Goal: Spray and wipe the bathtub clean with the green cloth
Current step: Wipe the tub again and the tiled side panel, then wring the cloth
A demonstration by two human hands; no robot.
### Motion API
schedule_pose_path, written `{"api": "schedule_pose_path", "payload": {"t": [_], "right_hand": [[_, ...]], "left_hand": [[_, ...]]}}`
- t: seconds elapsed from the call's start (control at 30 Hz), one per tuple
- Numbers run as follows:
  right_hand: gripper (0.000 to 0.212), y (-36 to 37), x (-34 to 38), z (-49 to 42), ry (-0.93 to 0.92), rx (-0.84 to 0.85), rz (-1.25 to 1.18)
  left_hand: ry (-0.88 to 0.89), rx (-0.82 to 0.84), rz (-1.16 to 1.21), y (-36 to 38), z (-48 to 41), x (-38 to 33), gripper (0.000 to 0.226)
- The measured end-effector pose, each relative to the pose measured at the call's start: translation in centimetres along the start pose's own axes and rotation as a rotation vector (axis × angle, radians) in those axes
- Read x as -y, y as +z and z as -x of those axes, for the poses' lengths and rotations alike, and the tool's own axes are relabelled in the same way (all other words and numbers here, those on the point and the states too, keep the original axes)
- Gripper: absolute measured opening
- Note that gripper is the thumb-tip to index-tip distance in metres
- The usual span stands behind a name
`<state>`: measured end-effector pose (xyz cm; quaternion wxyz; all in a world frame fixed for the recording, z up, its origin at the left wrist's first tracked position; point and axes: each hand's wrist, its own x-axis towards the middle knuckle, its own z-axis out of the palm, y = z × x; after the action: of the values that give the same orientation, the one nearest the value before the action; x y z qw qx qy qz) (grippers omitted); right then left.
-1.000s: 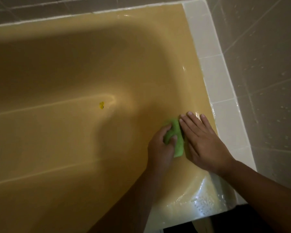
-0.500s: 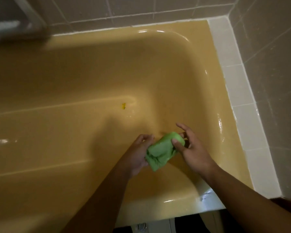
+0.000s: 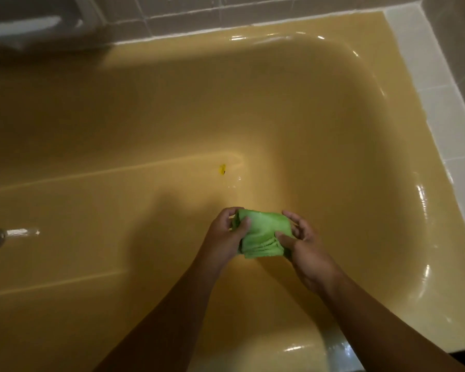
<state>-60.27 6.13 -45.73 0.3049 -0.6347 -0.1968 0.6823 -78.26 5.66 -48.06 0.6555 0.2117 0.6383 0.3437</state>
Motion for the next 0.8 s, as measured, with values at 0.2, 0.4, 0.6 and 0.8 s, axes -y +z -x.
{"api": "schedule_pose_path", "payload": {"t": [0.2,0.4,0.6,0.8], "right_hand": [[0.076,0.0,-3.1,-3.7,0.039,0.121,0.339],[0.065,-0.9,-7.9,-11.7,-0.131,0.054,0.871],[0.062,-0.9,-12.5,-17.7,-0.227,0.041,1.14],[0.049,0.9,-16.7,-19.5,-0.657,0.082,1.456]], "left_hand": [[-0.071,0.023,-0.148,-0.8,-3.8,4.1,0.064],[-0.097,-0.083,-0.333,-0.3,-10.3,9.9,0.049],[0.02,-0.235,-0.649,-0.3,-15.9,15.1,0.061],[0.155,-0.237,-1.171,-4.0,-18.6,17.3,0.06]]}}
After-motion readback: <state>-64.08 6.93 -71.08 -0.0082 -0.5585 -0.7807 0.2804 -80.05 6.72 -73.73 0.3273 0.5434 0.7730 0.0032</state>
